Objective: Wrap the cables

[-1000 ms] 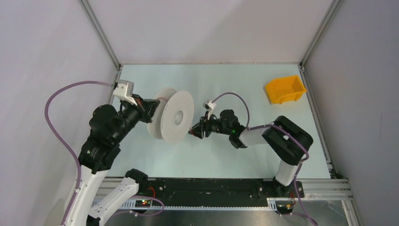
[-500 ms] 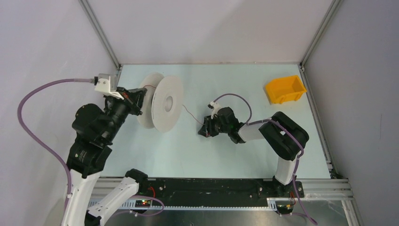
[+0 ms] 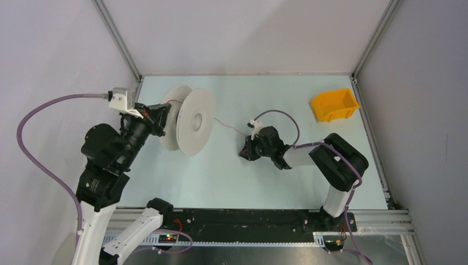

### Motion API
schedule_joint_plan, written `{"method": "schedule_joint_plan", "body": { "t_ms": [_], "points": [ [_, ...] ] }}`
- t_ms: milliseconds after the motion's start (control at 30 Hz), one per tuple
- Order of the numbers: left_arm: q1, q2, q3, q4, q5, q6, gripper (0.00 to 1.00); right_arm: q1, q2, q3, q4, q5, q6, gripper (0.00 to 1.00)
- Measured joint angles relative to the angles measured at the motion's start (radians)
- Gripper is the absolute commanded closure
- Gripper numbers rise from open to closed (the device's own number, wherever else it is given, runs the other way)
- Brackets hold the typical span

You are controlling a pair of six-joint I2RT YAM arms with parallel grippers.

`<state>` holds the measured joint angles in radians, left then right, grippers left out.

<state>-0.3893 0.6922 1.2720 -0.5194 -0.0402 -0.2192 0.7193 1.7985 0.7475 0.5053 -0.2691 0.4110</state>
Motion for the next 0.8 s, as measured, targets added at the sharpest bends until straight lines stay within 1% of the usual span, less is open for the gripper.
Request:
{"method": "schedule_joint_plan", "body": {
  "t_ms": [33,200,333,433,533,700,800],
  "points": [
    [0.000,-0.003,-0.006,0.000,0.004,-0.002,1.00,0.000,-0.014,-0.012,0.003,-0.001,-0.008,1.00],
    [0.000,-0.018,-0.032,-0.006,0.006,-0.001,1.00,0.000,-0.082,-0.051,0.027,-0.013,-0.038,1.00],
    [0.002,-0.016,-0.034,-0.010,-0.024,-0.010,1.00,0.009,-0.147,-0.063,0.022,-0.017,-0.089,1.00],
    [0.006,-0.005,-0.034,-0.010,-0.041,-0.043,1.00,0.048,-0.183,-0.063,0.003,0.002,-0.124,1.00],
    [0.009,0.020,-0.034,-0.005,-0.049,-0.094,1.00,0.120,-0.215,-0.063,-0.027,0.044,-0.164,1.00],
    [0.019,0.064,-0.037,0.005,-0.088,-0.179,1.00,0.273,-0.292,-0.063,-0.089,0.133,-0.238,1.00],
    [0.023,0.083,-0.065,0.027,-0.150,-0.208,1.00,0.364,-0.350,-0.047,-0.148,0.191,-0.298,1.00]
  ]
}}
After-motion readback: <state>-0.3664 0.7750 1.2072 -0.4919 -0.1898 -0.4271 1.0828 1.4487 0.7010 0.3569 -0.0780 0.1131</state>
